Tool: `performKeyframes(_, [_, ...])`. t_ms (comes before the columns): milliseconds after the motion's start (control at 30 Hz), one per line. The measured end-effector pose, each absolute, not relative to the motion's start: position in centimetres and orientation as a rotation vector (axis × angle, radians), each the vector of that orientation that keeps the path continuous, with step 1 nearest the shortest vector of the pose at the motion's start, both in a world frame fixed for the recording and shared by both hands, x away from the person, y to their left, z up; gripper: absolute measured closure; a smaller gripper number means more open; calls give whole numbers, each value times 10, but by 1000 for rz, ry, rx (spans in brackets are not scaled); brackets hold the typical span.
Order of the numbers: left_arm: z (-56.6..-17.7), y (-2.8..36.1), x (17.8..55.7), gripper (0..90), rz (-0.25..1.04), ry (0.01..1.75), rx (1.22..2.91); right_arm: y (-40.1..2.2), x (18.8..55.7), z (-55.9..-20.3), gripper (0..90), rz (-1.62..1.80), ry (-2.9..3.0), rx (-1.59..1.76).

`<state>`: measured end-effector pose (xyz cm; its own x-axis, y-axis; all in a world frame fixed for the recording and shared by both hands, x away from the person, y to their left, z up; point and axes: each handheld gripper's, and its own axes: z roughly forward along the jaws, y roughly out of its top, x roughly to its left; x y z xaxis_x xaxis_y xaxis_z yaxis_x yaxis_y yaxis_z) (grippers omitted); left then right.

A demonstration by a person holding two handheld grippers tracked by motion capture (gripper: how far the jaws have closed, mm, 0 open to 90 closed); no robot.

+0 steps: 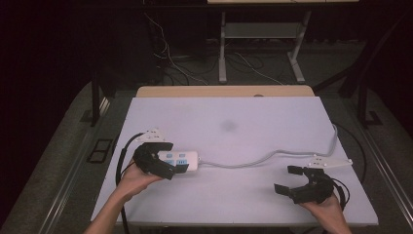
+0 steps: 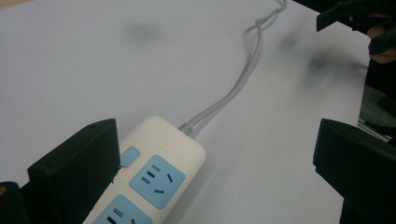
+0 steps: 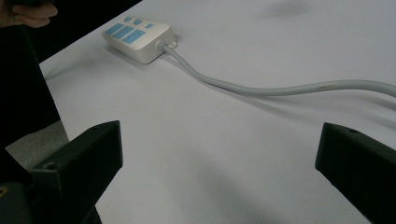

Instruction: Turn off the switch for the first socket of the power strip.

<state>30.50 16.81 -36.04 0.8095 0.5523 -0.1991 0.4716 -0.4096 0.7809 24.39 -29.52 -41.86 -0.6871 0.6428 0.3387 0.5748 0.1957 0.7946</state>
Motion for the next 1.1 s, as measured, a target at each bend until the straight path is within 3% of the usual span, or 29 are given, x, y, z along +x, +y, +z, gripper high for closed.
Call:
performKeyframes(700, [-353, 162, 335, 2, 105, 748, 2165, -295, 244, -419, 5, 1526, 2387, 1213])
performKeyframes(1100, [-361, 165, 351, 93, 67, 761, 2200, -295, 244, -420, 5, 1526, 2391, 1211])
